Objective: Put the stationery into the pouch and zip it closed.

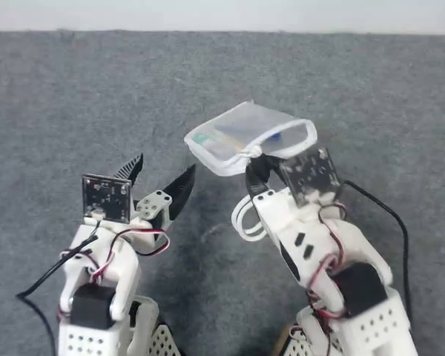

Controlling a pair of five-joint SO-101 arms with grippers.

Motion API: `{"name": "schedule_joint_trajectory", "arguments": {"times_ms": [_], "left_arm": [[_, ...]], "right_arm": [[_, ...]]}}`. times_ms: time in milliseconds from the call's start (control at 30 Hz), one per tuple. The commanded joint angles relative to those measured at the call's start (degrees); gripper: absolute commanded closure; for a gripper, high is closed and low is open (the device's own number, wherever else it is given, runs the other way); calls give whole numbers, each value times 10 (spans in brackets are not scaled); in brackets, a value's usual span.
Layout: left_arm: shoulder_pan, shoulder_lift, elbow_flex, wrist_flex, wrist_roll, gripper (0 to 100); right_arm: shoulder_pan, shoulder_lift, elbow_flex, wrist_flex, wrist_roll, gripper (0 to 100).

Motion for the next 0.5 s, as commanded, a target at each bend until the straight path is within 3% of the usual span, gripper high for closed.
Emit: {"name": "schedule_joint_trajectory", "arguments": {"times_ms": [0,333,467], "left_arm": [[-1,-8,-65,14,-6,685],[109,-7,-148,175,-117,685],[150,-4,-141,178,-162,685]], "right_arm": [[-4,-58,-14,-19,8,993],[-5,-110,-14,-3,19,993],[-7,-133,-14,21,37,993]]}}
